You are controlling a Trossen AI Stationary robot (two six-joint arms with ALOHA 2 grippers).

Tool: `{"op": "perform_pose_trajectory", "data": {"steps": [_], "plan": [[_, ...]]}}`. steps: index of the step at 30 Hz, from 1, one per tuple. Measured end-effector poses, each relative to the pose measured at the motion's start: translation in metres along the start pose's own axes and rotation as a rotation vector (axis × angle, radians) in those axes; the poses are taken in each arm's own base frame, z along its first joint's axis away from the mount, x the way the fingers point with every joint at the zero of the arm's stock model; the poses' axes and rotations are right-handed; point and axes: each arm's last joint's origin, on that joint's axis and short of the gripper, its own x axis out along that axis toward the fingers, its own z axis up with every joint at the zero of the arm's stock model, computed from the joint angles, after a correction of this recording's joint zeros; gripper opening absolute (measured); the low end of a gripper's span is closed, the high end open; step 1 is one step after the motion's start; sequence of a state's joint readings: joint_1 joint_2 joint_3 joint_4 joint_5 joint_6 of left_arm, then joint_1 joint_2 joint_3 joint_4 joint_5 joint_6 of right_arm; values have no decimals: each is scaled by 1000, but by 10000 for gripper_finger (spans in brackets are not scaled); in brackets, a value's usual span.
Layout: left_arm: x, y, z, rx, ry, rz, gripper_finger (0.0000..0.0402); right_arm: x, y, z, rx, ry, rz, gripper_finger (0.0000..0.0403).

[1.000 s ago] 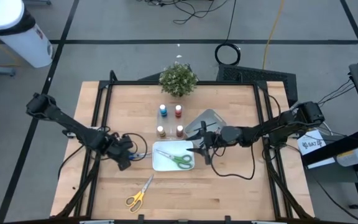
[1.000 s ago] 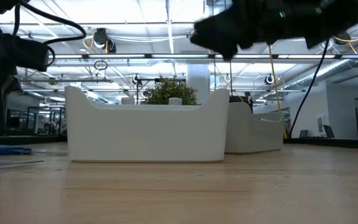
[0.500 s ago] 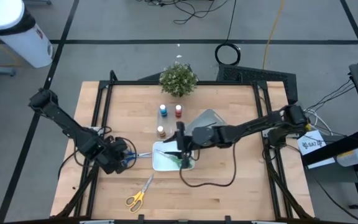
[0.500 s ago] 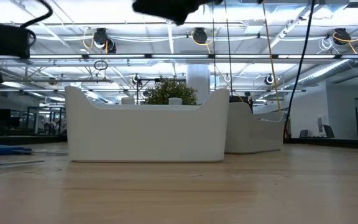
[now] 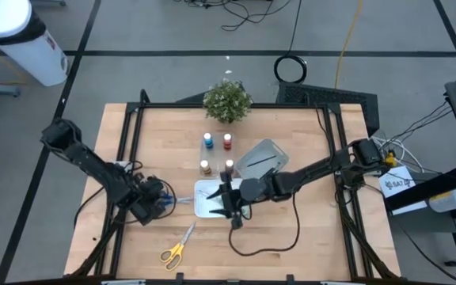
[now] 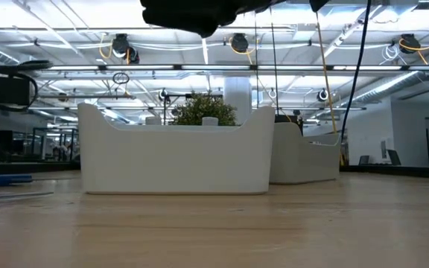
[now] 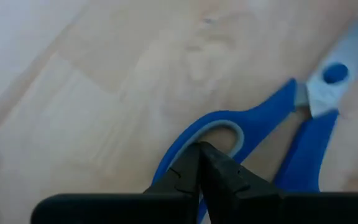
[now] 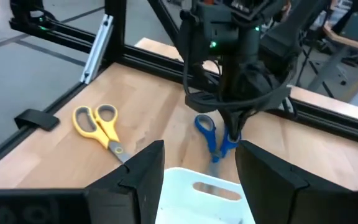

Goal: Pick & Place Paint Supplies
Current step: Put the blue scissors into the white bin

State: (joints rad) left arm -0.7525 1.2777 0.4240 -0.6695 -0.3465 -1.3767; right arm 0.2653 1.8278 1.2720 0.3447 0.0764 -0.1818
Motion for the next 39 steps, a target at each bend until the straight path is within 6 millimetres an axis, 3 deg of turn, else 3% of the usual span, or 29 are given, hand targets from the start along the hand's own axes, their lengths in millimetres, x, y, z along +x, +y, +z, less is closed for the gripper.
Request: {"op": "perform_pose_trajectory", "data": {"steps": [6,11,17,21,28,32,39], "plan": [[-22,-28,-6,127,141,-219,26,-1,11,3,-40,-15,22,187],[-26,-41,-7,99,84,-357,26,-1,13,3,-49,-13,29,187],[-20,-45,-2,-30,-5,-329,26,-1,13,3,-49,-11,29,187],[-15,-48,-1,32,37,-302,21,-2,15,3,-52,-9,34,187],[-56,-44,6,21,12,-84,8,-2,19,3,-56,0,45,187],[-71,-50,1,-34,186,-102,6,-2,19,-2,-58,47,51,187],[-48,-57,-37,-172,546,-12,7,-3,22,-4,-64,74,64,187]]}}
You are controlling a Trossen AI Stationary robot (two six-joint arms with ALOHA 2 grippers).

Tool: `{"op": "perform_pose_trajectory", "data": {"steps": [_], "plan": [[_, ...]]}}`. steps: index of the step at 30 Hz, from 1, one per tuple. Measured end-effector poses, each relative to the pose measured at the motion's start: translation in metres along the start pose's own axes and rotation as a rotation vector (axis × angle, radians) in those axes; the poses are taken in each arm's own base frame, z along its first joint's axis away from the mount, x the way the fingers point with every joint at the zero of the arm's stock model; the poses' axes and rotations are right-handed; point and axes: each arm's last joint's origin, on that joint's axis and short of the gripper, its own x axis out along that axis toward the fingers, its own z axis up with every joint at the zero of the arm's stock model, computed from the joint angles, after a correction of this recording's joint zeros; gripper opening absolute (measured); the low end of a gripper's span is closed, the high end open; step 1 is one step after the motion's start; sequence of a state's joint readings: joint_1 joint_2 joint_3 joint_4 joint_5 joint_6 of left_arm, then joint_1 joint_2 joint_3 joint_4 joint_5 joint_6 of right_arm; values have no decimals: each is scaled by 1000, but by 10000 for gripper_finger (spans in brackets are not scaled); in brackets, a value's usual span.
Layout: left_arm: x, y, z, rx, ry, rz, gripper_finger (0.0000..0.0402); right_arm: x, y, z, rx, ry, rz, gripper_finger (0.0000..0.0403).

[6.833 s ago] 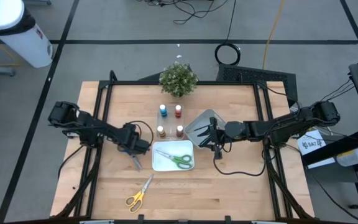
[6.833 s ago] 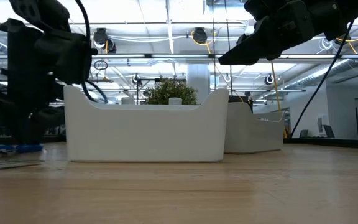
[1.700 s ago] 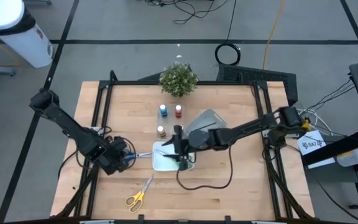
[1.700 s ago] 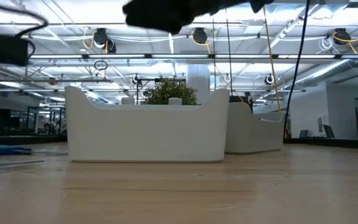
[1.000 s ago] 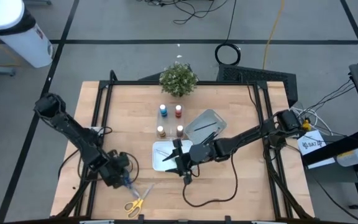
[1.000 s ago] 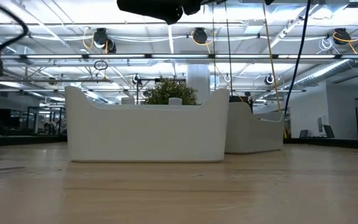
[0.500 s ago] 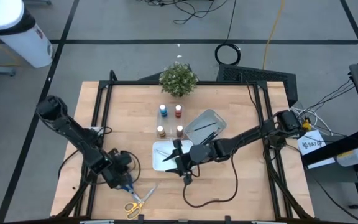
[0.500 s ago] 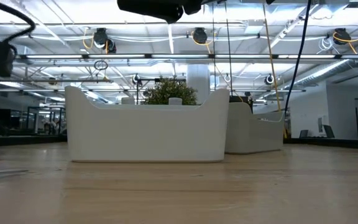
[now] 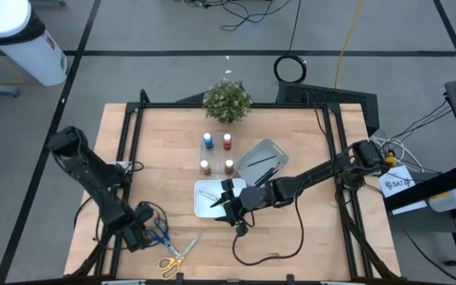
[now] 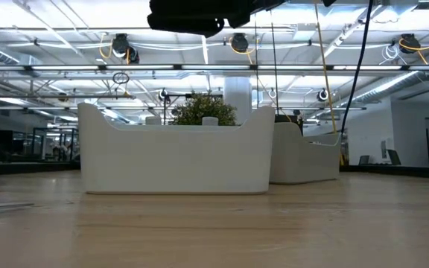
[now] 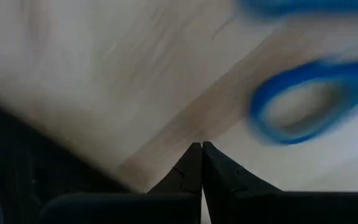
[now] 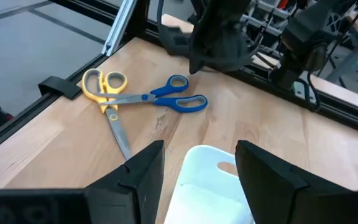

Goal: Pick & Place Paint Supplies
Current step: Put the blue scissors into the white bin

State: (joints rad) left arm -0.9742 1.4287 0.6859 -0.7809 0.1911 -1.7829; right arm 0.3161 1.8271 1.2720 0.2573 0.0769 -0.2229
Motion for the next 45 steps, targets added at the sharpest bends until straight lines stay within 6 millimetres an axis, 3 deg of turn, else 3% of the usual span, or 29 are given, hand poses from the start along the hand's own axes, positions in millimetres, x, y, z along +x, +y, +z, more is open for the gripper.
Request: {"op": "perform_pose_trajectory", "data": {"steps": [6,13,17,19,24,31,35,39,45], "plan": [[20,-9,0,27,-16,-25,8,0,3,1,-9,-5,6,187],[8,-39,22,121,-272,-257,14,-1,9,3,-11,-11,20,187],[-3,-62,37,273,-520,-466,15,-1,11,3,-12,-14,25,187],[-9,-70,42,348,-547,-530,8,-1,13,4,-3,-19,26,187],[-15,-76,50,483,-606,-561,11,-3,25,8,36,-35,54,187],[-21,-74,52,731,-808,-440,11,-1,64,7,169,-33,-7,176],[-44,-71,51,776,-990,-426,9,18,91,8,251,-19,33,165],[-60,-64,50,710,-1098,-421,20,52,119,-2,204,116,71,162],[-65,-62,47,751,-1127,-409,5,84,116,-12,163,289,-40,200]]}}
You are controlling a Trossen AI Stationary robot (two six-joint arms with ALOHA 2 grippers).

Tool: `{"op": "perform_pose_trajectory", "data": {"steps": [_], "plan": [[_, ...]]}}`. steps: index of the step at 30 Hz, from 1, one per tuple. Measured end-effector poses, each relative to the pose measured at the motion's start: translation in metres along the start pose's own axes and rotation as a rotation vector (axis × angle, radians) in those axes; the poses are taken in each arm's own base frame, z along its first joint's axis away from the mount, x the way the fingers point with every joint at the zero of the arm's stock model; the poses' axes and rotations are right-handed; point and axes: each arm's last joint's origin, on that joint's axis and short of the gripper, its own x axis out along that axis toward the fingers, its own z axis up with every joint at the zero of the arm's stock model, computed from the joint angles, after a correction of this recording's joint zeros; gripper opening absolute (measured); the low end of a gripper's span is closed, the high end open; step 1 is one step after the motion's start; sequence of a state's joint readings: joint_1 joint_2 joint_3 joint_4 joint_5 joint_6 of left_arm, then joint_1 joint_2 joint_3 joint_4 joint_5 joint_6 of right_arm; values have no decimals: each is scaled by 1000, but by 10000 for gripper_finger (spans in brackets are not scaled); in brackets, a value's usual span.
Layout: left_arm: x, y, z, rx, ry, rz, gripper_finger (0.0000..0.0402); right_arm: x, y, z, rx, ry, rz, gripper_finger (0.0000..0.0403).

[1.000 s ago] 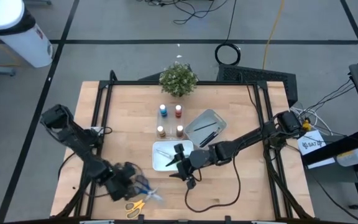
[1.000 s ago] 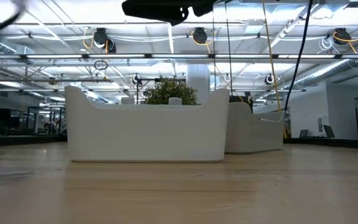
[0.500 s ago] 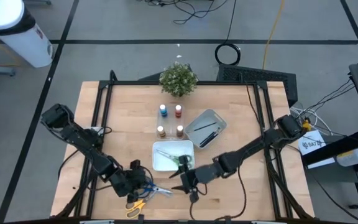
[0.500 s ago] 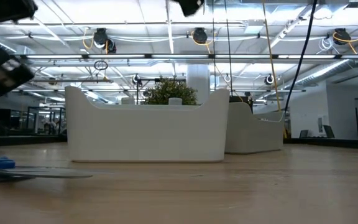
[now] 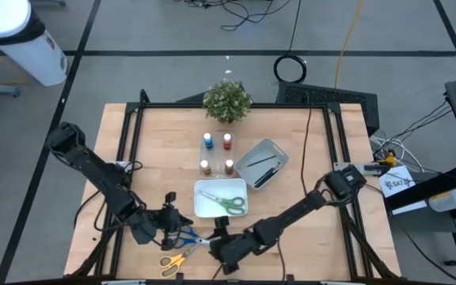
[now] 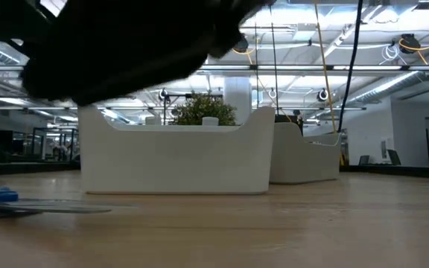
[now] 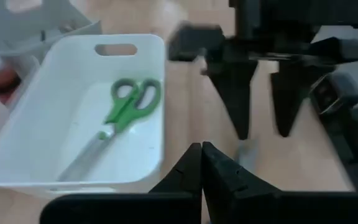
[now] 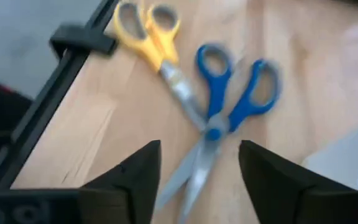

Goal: Pick & Place Paint Supplies
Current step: Put the blue scissors into the white bin

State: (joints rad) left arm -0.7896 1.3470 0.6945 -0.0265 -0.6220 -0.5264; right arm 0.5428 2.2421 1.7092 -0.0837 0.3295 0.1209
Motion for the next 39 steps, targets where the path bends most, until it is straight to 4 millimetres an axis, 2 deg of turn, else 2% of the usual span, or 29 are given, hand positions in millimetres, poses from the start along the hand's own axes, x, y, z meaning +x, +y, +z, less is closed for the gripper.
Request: {"op": "perform_pose_trajectory", "data": {"steps": [5,8,16,21,28,39], "plan": [[5,6,5,27,-16,24,23,18,-7,-16,74,85,10,261],[7,10,7,14,-14,33,30,24,-10,-23,144,123,19,280],[13,18,11,-9,3,28,9,28,-4,-31,242,147,17,260],[13,18,10,-18,17,1,7,27,-3,-32,241,147,-19,241],[13,17,10,-14,26,-18,33,37,-11,-40,287,167,-64,191],[13,17,10,-17,25,-20,35,38,-15,-43,281,195,-49,41]]}}
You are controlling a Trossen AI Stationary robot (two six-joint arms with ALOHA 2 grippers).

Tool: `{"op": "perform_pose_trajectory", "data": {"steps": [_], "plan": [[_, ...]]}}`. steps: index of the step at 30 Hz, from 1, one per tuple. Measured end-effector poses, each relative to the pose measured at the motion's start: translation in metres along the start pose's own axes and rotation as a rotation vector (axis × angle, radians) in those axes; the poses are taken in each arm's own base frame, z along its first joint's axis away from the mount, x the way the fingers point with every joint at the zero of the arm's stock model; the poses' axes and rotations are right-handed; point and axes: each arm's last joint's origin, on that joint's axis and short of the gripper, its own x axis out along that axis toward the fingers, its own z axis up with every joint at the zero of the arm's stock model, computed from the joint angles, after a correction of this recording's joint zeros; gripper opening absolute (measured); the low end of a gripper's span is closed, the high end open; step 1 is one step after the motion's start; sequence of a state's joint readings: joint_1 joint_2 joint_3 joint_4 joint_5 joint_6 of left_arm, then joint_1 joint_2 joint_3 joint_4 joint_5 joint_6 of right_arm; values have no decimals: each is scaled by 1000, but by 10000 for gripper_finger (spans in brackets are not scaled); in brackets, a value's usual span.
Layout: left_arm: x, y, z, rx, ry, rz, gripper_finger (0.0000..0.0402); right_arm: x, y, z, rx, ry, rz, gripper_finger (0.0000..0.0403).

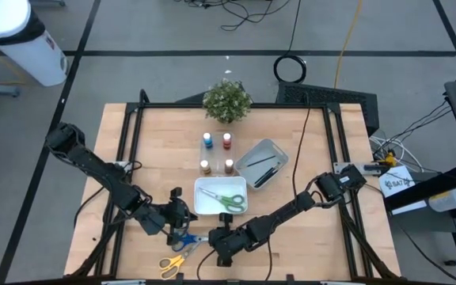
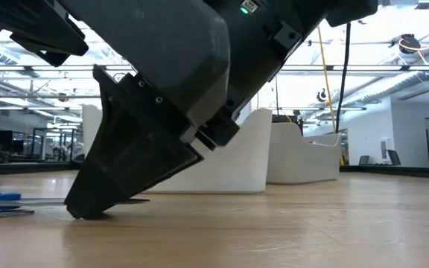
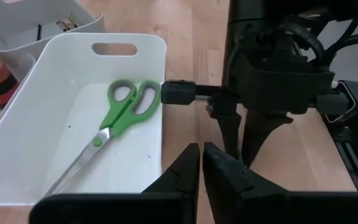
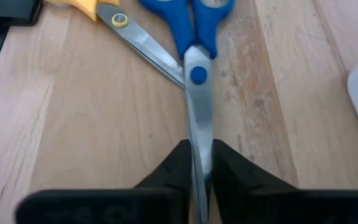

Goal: Pick & Place Paint Supplies
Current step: Put the blue scissors into the white bin

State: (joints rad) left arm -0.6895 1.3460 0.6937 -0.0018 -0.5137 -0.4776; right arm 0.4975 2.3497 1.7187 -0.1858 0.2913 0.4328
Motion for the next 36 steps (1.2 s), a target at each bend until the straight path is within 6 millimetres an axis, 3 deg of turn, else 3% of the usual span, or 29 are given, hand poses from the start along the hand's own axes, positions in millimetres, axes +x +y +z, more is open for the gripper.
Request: {"op": "perform_pose_trajectory", "data": {"steps": [3,10,19,24,29,36], "plan": [[0,0,1,-4,-8,-4,35,0,0,-1,-1,5,4,18],[0,0,1,-7,-8,-4,35,-4,2,3,-38,-26,5,18],[0,-3,6,-35,-52,-27,35,-42,14,31,-104,-193,-5,18],[-2,-8,13,-71,-101,-115,35,-58,15,36,-137,-199,-54,18],[-19,-19,20,-52,-152,-244,35,-85,5,40,-92,-154,-183,18],[-44,-31,22,-19,-221,-281,35,-106,-11,34,-27,-75,-375,18]]}}
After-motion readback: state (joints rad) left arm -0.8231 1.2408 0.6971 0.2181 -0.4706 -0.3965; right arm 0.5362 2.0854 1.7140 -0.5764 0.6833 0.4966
